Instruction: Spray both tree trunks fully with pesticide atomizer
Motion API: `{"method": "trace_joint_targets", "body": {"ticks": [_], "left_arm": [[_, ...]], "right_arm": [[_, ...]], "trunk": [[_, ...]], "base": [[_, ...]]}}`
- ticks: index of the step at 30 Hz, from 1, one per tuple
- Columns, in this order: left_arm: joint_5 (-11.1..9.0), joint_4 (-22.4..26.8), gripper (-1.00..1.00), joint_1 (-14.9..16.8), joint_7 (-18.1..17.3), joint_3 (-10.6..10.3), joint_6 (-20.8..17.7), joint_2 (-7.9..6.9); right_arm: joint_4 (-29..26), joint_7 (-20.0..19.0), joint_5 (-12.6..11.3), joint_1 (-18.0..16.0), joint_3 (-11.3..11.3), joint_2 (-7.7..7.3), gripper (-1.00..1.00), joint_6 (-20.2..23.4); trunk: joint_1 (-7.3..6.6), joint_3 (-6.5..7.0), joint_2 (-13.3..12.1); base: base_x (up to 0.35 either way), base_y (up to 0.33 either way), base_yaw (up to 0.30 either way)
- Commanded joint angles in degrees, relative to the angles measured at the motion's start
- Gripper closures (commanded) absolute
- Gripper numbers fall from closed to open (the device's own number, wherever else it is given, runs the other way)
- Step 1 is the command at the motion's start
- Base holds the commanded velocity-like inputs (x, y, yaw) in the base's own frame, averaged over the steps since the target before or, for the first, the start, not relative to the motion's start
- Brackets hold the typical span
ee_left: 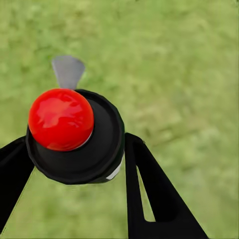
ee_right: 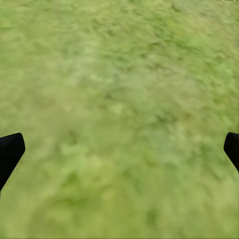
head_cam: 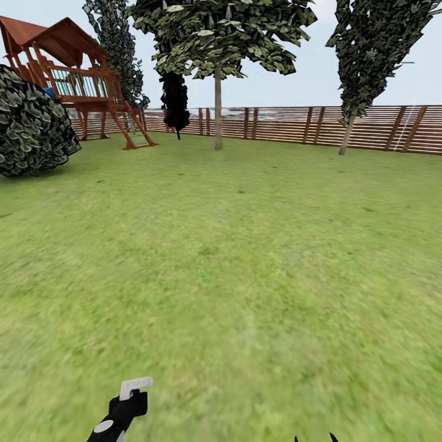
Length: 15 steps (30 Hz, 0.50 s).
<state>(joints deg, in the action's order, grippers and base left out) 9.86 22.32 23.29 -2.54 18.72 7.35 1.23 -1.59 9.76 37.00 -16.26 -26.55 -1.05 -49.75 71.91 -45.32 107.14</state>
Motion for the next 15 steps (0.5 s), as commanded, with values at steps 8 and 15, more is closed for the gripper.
{"method": "trace_joint_targets", "body": {"ticks": [8,15], "left_arm": [[0.03,0.01,1.00,0.00,0.00,0.00,-0.05,0.11],[0.07,0.08,1.00,0.00,0.00,0.00,-0.06,-0.11]], "right_arm": [[0.01,0.00,0.02,0.00,0.00,0.00,-1.00,0.00],[0.01,0.00,0.00,0.00,0.00,0.00,-1.00,0.00]], "trunk": [[0.00,0.00,0.00],[0.00,0.00,0.00]], "base": [[0.312,0.098,0.000],[0.311,0.097,0.000]]}}
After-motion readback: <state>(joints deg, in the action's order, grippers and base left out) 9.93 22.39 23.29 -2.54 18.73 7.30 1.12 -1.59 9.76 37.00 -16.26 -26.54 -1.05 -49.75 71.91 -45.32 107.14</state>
